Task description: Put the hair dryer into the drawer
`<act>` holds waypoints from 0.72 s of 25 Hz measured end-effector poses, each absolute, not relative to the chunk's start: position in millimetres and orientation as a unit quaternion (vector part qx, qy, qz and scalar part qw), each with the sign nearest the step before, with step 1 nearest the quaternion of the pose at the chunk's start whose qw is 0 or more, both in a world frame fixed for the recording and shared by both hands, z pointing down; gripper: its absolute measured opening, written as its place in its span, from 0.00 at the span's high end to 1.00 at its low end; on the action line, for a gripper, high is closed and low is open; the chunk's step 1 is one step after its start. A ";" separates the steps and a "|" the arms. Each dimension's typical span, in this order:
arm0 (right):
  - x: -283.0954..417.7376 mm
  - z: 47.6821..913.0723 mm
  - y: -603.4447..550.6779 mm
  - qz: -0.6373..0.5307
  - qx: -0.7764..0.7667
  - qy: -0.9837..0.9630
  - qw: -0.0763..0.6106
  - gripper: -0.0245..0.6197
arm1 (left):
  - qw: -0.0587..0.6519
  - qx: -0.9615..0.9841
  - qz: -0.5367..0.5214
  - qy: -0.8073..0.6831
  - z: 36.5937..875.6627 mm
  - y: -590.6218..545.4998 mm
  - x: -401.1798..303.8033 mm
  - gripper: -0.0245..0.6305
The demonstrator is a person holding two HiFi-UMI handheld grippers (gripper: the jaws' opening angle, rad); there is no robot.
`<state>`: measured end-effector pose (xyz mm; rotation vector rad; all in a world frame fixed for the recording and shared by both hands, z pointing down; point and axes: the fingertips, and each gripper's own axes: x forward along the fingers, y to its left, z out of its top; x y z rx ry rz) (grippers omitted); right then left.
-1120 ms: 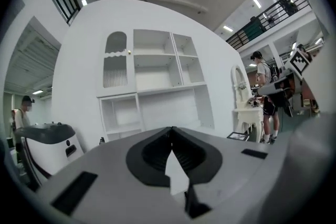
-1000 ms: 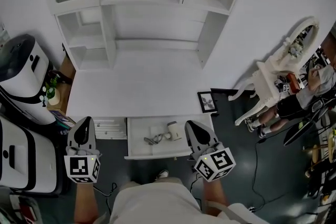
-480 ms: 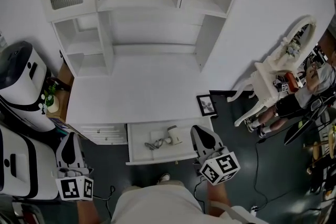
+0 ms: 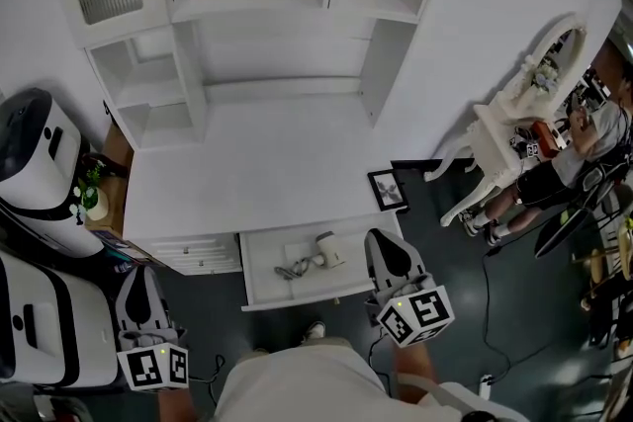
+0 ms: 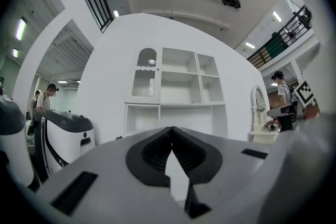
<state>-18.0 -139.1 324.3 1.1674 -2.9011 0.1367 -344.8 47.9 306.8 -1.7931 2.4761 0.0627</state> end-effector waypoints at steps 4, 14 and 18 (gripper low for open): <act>-18.0 321.6 -139.0 0.034 0.382 -0.923 0.008 0.95 | 0.043 -0.585 0.019 0.810 305.6 49.4 -352.6 0.94; -23.9 324.4 -132.5 0.029 0.395 -0.918 0.015 0.95 | 0.039 -0.588 0.015 0.808 315.9 49.2 -366.6 0.94; -25.0 327.9 -128.6 0.030 0.397 -0.917 0.016 0.95 | 0.037 -0.590 0.014 0.806 319.6 49.7 -366.9 0.94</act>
